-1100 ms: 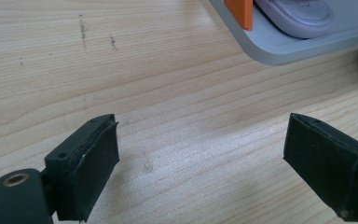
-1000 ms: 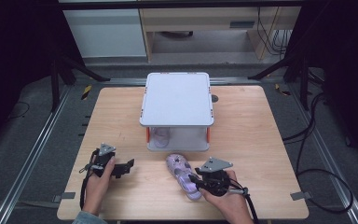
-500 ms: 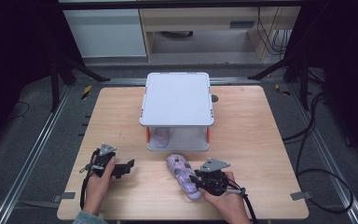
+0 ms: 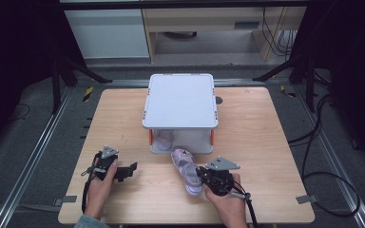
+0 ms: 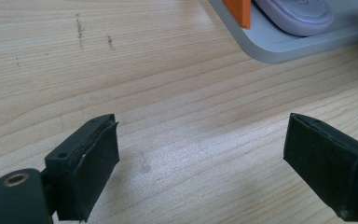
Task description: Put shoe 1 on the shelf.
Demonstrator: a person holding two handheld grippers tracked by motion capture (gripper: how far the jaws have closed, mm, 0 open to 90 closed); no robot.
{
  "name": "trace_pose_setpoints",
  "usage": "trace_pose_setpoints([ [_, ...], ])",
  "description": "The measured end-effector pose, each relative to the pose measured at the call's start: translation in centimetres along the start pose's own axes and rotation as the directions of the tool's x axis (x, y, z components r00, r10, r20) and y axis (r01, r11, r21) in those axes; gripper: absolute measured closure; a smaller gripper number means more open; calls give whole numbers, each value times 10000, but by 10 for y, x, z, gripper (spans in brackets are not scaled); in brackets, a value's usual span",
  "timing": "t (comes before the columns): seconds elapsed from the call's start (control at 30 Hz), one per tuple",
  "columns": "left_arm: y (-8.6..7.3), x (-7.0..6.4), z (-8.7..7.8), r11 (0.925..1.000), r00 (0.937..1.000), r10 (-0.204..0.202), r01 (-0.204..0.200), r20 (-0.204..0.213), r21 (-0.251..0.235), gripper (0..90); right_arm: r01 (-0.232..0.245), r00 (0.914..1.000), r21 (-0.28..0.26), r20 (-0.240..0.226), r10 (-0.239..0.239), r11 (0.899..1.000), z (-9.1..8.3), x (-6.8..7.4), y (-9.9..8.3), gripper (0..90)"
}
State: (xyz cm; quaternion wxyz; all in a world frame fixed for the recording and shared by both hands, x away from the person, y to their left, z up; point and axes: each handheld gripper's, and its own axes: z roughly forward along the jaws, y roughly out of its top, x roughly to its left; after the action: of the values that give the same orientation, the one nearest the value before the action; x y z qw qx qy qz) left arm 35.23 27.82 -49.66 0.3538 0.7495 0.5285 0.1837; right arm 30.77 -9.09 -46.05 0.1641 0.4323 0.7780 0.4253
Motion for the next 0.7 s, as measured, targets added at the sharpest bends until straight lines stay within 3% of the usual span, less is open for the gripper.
trace_pose_setpoints([
  [0.13,0,0,0,10000,10000,-31,31,2,-18,94,-731,9967,-261,330,739,9970,8,-5,5,821],
  [0.4,0,0,0,10000,10000,-57,57,63,-14,94,-1443,9840,-712,952,1507,9870,34,-10,14,820],
  [0.63,0,0,0,9999,9998,-122,123,124,-38,94,-2012,9721,-1051,1009,2117,9739,49,-11,21,822],
  [0.7,0,0,1,9999,9998,-141,142,153,-44,94,-2346,9646,-1245,931,2468,9641,55,-14,23,822],
])
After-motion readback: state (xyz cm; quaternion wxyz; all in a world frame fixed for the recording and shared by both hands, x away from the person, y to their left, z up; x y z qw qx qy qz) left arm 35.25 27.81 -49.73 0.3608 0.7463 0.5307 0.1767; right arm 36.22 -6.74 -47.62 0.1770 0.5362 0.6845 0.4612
